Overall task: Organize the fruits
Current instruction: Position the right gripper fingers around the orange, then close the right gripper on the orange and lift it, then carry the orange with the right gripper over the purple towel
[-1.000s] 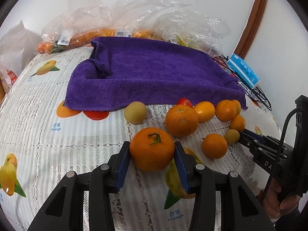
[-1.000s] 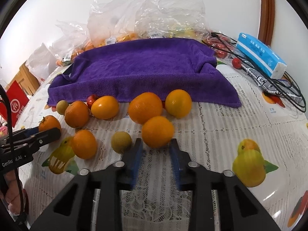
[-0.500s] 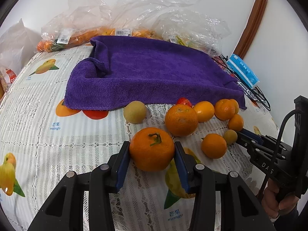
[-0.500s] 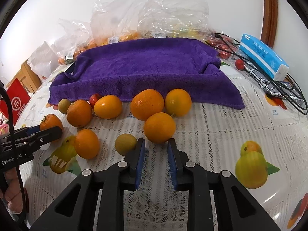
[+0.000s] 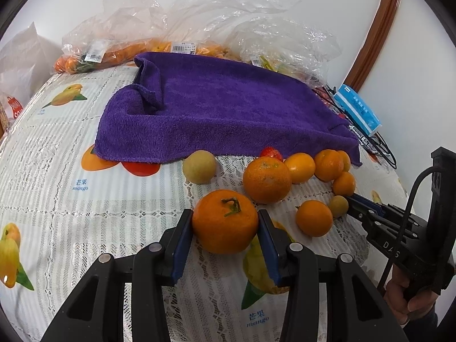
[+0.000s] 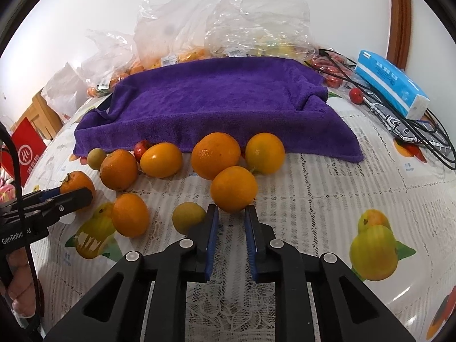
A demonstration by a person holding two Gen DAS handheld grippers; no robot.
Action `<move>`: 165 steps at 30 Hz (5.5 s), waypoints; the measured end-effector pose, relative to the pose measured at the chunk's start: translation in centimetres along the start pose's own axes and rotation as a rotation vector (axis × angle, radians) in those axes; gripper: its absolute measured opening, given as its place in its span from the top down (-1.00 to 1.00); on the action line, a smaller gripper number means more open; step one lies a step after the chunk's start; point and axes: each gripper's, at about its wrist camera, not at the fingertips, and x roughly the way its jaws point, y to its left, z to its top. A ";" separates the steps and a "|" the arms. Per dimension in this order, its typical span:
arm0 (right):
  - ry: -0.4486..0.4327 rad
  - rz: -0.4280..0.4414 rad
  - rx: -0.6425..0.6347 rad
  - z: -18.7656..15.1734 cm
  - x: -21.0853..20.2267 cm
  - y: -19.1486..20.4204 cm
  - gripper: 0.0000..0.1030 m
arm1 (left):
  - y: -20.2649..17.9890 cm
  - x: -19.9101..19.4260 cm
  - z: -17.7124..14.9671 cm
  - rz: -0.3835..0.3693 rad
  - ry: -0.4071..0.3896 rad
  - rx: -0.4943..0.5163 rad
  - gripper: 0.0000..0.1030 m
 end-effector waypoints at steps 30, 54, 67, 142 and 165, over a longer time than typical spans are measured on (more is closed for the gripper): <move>0.005 -0.010 -0.063 0.3 0.4 0.7 0.55 | -0.1 0.1 0.0 0.003 0.001 -0.003 0.17; 0.003 0.001 -0.011 1.8 1.5 -0.8 0.26 | -0.6 0.2 0.2 0.058 0.000 0.015 0.05; -0.023 0.072 -0.006 0.9 -0.5 -1.2 0.34 | -0.4 -0.5 0.0 0.028 -0.006 -0.012 0.19; -0.084 0.013 0.034 13.5 6.0 -2.6 0.33 | 0.9 5.1 12.7 0.147 -0.132 -0.053 0.19; -0.006 0.018 0.013 13.0 8.2 -2.0 0.33 | 1.1 6.7 12.5 0.157 -0.076 -0.050 0.19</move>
